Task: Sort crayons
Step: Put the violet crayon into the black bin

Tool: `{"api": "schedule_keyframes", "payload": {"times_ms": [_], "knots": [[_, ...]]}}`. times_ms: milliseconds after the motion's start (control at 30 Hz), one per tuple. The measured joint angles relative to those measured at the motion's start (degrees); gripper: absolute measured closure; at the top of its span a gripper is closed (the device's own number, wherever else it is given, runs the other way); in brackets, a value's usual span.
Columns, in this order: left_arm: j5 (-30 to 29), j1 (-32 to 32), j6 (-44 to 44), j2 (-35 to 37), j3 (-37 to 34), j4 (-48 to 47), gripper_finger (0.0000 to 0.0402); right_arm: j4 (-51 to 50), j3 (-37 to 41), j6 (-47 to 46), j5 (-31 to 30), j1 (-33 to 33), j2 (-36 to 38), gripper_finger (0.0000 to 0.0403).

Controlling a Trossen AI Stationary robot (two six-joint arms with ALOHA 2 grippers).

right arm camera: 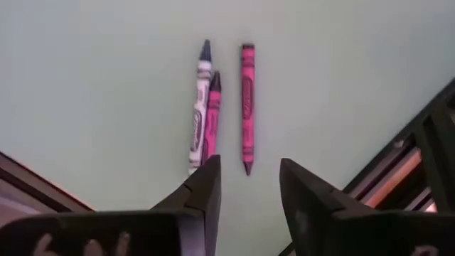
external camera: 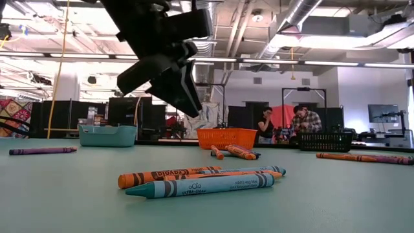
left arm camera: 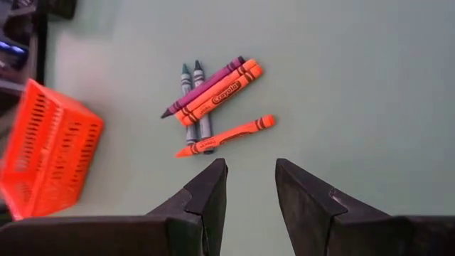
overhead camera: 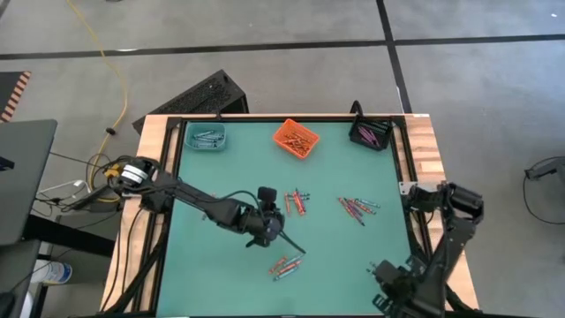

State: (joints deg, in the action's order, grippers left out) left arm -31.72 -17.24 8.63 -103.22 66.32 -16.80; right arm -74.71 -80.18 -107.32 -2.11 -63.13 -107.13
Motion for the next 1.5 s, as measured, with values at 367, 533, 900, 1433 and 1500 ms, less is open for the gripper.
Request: {"api": "schedule_keyframes", "payload": {"times_ms": [367, 533, 900, 1433, 1500], "knots": [[8.6, 1.5, -2.7, 0.0, 0.0, 1.0, 0.0290, 1.4, 2.0, -10.2, -6.5, -6.2, 0.0, 0.0276], [11.2, 1.5, -3.8, 0.0, 0.0, 2.1, 0.0290, 2.5, 6.2, -8.3, -7.6, -5.3, 0.0, 0.0276], [12.1, 1.5, -3.9, 0.0, 0.0, 3.3, 0.0290, 8.0, 10.4, -7.3, -8.5, -5.4, 0.0, 0.0276], [13.5, 1.4, -5.5, 0.0, 0.0, 3.8, 0.0290, 12.9, 12.8, -6.7, -9.9, -5.4, 0.0, 0.0276], [13.5, 1.4, -5.6, 0.0, 0.0, 3.8, 0.0290, 16.5, 14.8, -6.7, -9.9, -5.4, 0.0, 0.0276]]}}
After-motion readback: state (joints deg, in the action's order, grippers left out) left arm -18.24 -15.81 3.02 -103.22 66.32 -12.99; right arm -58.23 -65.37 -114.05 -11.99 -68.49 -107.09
